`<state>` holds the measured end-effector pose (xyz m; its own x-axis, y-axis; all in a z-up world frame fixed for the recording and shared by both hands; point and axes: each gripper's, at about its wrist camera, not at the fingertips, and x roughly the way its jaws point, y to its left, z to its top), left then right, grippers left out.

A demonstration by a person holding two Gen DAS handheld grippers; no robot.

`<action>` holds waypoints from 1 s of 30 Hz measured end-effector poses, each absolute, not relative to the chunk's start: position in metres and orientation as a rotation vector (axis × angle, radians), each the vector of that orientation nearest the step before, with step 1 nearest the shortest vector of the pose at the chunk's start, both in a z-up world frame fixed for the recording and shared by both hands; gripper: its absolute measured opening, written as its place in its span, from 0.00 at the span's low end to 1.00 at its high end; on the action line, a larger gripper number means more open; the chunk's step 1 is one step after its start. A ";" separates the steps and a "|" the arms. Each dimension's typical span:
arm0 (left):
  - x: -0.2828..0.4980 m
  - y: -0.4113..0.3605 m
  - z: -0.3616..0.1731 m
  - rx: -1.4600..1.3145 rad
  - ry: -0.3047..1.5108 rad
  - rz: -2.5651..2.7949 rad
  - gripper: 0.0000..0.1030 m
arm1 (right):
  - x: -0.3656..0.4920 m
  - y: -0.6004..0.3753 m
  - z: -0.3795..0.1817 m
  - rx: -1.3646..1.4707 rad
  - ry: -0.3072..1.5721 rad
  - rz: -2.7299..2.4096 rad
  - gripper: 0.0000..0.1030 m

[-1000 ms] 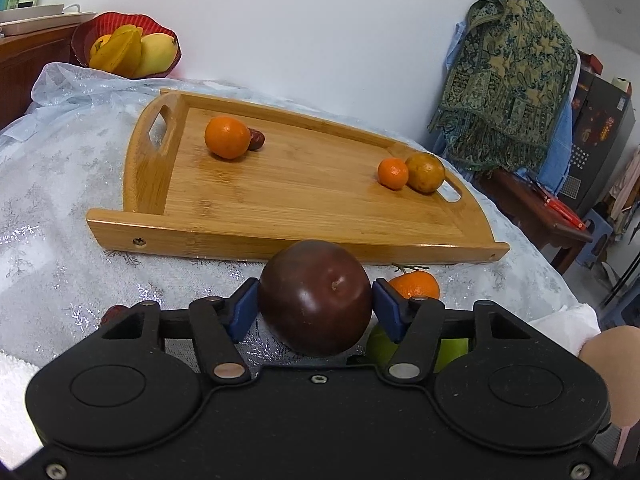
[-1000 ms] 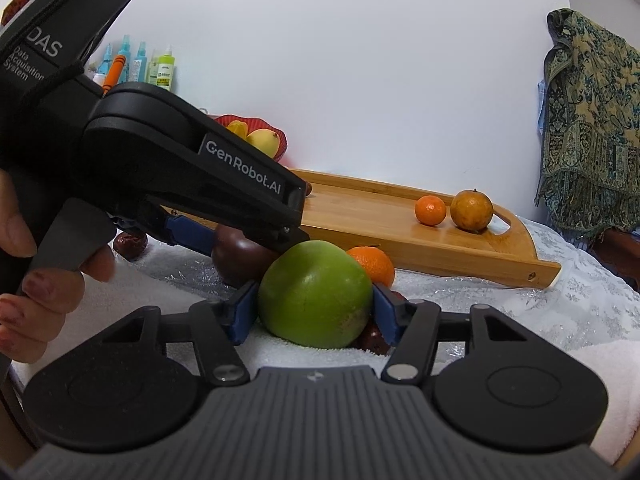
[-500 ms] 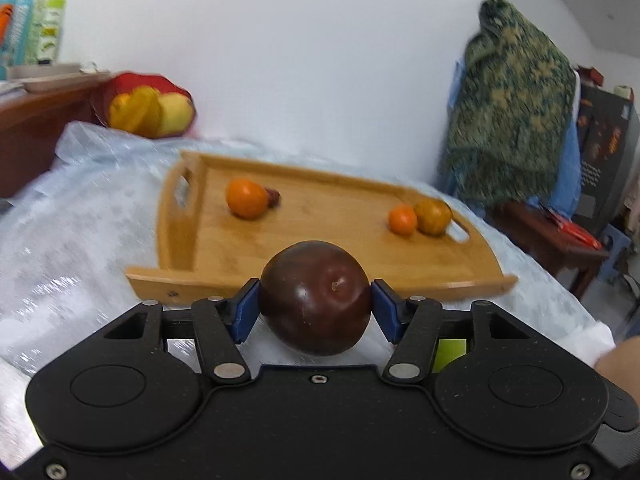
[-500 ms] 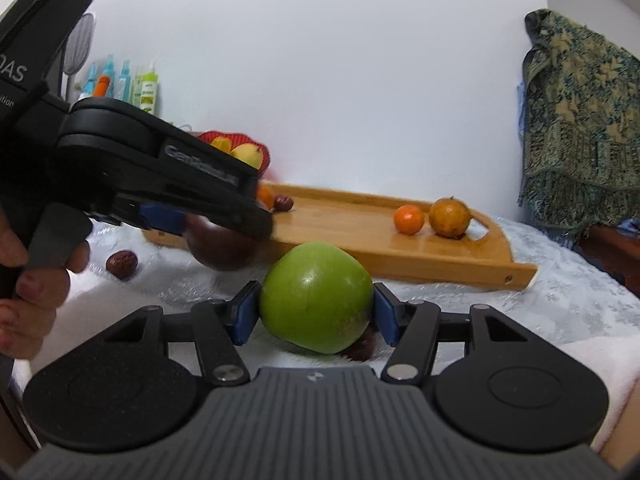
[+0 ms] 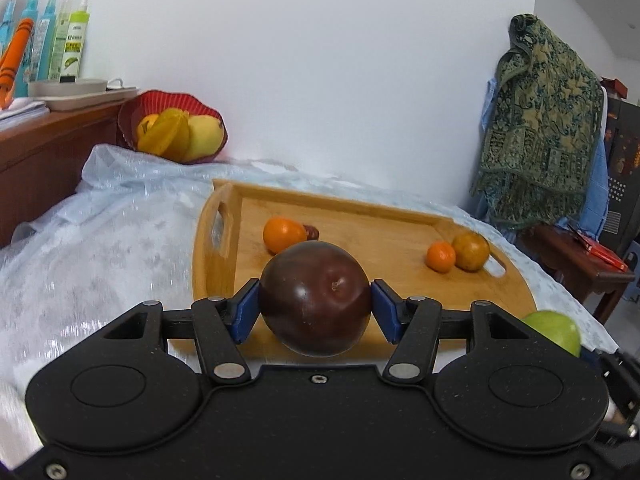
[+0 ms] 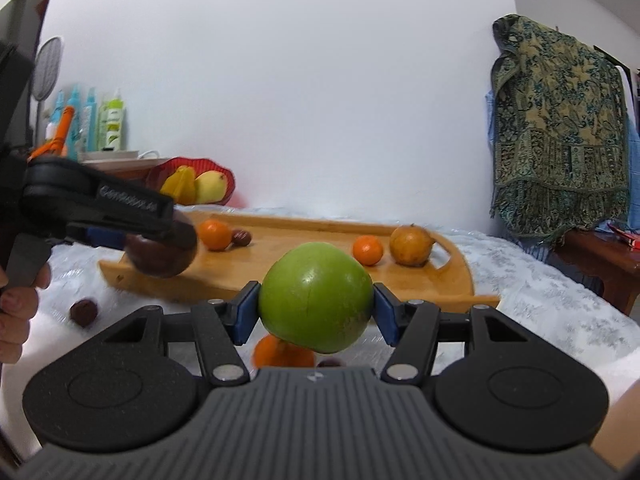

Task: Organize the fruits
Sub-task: 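Carry the dark purple fruit with the left tool while the right tool carries the green fruit onto the tray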

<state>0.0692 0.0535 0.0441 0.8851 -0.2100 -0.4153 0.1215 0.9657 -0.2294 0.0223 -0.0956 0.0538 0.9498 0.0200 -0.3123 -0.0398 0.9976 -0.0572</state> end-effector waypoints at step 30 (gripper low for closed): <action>0.158 0.042 0.031 -0.138 0.575 -0.149 0.55 | 0.183 -0.169 0.051 0.108 0.600 -0.067 0.60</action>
